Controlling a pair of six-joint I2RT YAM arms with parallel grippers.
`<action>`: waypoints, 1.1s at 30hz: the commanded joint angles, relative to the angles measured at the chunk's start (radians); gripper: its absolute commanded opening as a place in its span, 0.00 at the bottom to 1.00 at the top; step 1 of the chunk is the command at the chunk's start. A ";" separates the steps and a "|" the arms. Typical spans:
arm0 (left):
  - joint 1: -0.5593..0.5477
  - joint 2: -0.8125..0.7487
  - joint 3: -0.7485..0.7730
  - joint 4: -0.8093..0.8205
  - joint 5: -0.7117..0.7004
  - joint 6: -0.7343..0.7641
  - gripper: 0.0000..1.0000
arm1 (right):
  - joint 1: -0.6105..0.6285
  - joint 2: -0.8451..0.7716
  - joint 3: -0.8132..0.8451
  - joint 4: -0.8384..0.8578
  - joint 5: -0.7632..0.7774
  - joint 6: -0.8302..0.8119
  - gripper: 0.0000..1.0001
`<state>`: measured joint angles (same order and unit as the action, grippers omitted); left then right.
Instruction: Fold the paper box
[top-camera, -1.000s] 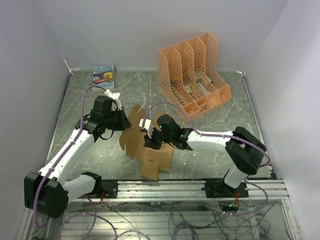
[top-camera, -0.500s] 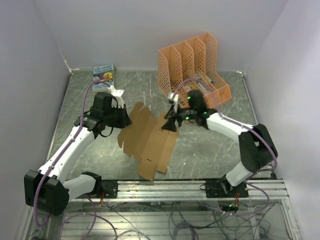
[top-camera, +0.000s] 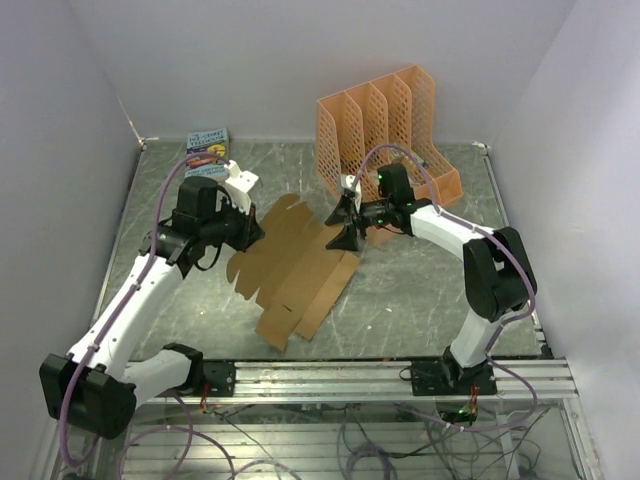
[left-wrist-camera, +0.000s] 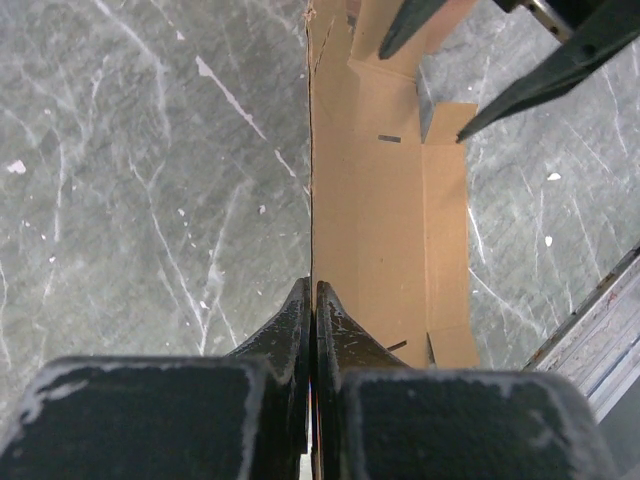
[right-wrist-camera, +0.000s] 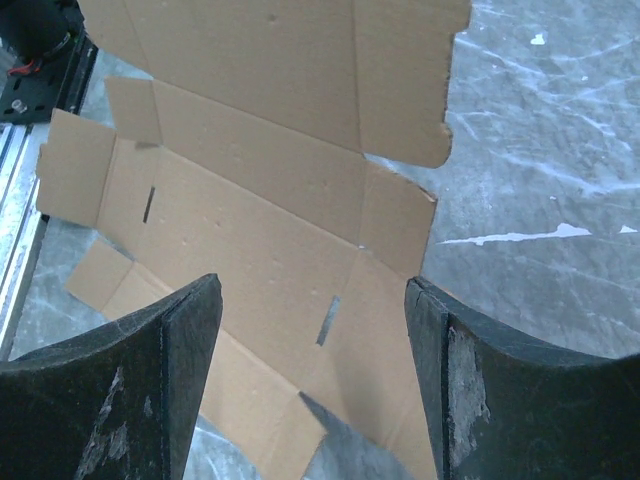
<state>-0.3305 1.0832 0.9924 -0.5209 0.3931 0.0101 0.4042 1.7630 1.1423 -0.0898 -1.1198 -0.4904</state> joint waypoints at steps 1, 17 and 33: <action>0.007 -0.032 0.034 0.006 0.081 0.083 0.07 | 0.007 0.021 0.053 0.004 -0.013 -0.022 0.73; 0.007 -0.064 0.039 -0.004 0.119 0.092 0.07 | 0.044 0.034 0.056 0.036 0.055 0.008 0.59; 0.007 -0.071 0.056 -0.003 0.137 0.072 0.07 | 0.040 0.053 0.152 -0.173 0.048 -0.118 0.53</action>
<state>-0.3305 1.0294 1.0073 -0.5358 0.4900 0.0921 0.4118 1.7981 1.2953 -0.2409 -1.0882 -0.6151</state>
